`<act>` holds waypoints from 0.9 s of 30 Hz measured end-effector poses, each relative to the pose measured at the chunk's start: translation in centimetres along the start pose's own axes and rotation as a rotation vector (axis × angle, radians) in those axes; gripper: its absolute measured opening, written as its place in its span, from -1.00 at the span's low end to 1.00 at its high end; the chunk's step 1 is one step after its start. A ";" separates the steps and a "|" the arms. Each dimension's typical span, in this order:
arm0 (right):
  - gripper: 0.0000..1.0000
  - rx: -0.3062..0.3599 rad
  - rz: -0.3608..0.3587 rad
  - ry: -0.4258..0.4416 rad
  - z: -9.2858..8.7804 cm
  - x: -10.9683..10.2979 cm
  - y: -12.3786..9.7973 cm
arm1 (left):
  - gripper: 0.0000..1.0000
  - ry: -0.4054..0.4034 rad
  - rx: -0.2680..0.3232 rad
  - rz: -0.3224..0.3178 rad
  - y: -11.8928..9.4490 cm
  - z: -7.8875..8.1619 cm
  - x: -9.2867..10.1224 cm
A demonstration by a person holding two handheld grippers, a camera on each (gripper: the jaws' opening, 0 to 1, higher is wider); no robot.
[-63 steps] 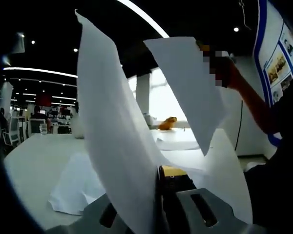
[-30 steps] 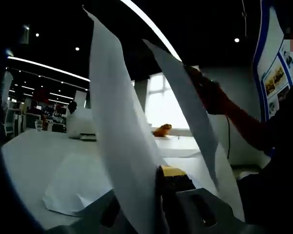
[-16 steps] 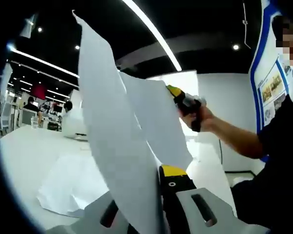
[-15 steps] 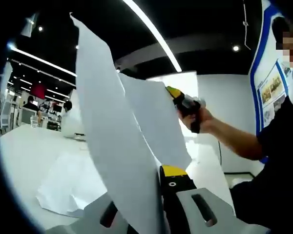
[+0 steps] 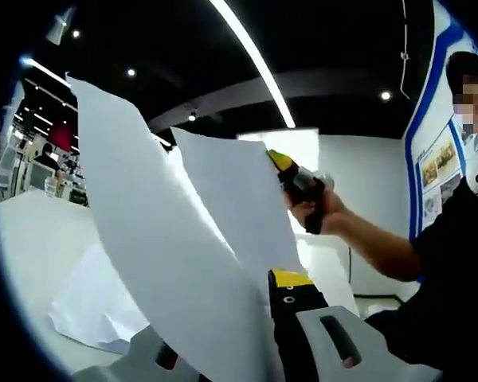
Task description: Organize the stack of printing papers by aligning and flattening the scattered papers on the table
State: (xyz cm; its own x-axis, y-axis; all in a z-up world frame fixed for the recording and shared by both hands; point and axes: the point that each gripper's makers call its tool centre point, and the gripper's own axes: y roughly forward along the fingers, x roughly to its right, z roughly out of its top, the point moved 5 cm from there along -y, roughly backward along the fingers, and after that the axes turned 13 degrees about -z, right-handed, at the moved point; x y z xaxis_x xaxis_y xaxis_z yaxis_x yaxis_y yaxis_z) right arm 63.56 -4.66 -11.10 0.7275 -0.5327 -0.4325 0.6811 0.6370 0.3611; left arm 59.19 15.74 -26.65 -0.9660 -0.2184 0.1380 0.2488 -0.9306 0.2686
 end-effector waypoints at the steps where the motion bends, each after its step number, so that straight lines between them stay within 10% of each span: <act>1: -1.00 0.002 -0.006 0.001 -0.2 -0.1 0.1 | -0.65 -0.001 0.006 -0.001 0.0 0.1 0.0; 27: -1.00 0.001 0.017 0.068 -3.0 -3.2 1.4 | -0.49 -0.010 0.022 -0.023 -0.2 0.4 0.3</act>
State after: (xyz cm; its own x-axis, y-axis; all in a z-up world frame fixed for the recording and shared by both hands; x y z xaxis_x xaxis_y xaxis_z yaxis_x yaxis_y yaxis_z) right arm 61.87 -0.37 -11.72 0.7318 -0.4827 -0.4811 0.6686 0.6452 0.3698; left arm 58.90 16.00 -26.28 -0.9707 -0.1942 0.1414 0.2284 -0.9287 0.2922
